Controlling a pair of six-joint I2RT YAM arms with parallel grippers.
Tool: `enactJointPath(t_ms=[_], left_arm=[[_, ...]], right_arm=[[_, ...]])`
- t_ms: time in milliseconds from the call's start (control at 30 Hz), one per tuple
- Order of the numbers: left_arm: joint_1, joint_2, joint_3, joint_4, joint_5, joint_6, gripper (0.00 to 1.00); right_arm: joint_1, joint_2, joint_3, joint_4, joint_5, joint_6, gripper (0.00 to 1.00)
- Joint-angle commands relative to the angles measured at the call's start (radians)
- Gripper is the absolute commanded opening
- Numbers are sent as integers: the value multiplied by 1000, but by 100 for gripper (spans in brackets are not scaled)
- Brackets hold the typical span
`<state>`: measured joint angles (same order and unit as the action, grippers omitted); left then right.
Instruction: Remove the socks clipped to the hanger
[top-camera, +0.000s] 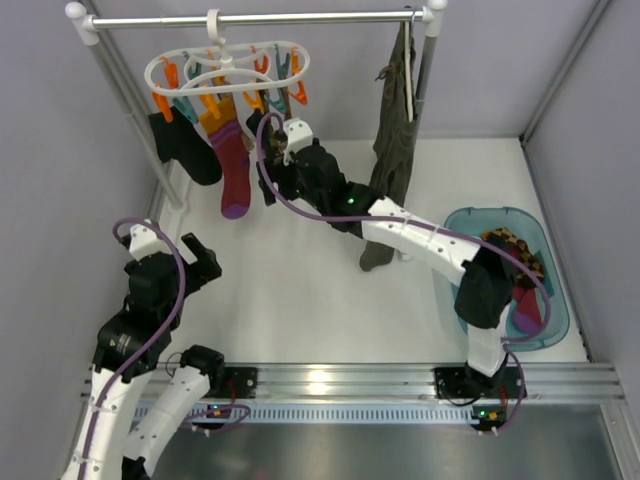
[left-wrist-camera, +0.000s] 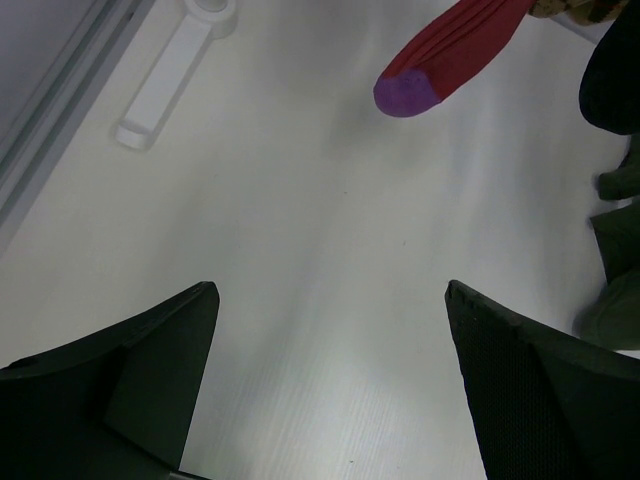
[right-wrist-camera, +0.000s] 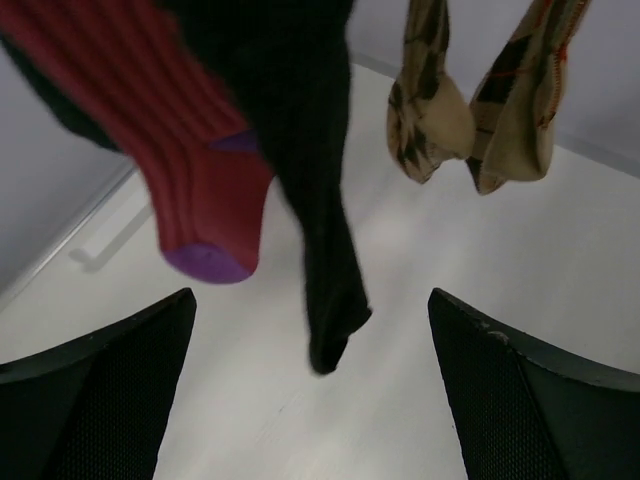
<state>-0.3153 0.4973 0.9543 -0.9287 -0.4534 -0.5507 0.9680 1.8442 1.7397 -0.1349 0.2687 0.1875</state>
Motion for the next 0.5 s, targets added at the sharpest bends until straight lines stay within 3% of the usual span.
enactJointPath(t_ms=[0, 100, 133, 200, 233, 300, 333, 467], left_arm=[[-2, 1, -5, 60, 8, -6, 99], [-4, 24, 17, 59, 39, 23, 99], [-4, 43, 38, 59, 68, 38, 99], [-4, 66, 70, 59, 96, 49, 99], [-4, 76, 110, 59, 114, 55, 99], [-4, 113, 162, 62, 153, 64, 99], [-4, 127, 223, 60, 165, 77, 99], [-4, 251, 417, 62, 258, 101, 99]], right_arm=[[-46, 96, 119, 41, -16, -20, 94], [-64, 173, 184, 60, -34, -34, 86], [-66, 196, 198, 81, -37, -49, 73], [-64, 205, 190, 106, -42, -48, 57], [-66, 205, 163, 124, -46, -46, 39], [-61, 179, 115, 201, -54, -40, 26], [-57, 168, 66, 224, -57, -42, 13], [-25, 100, -18, 300, -27, -42, 4]])
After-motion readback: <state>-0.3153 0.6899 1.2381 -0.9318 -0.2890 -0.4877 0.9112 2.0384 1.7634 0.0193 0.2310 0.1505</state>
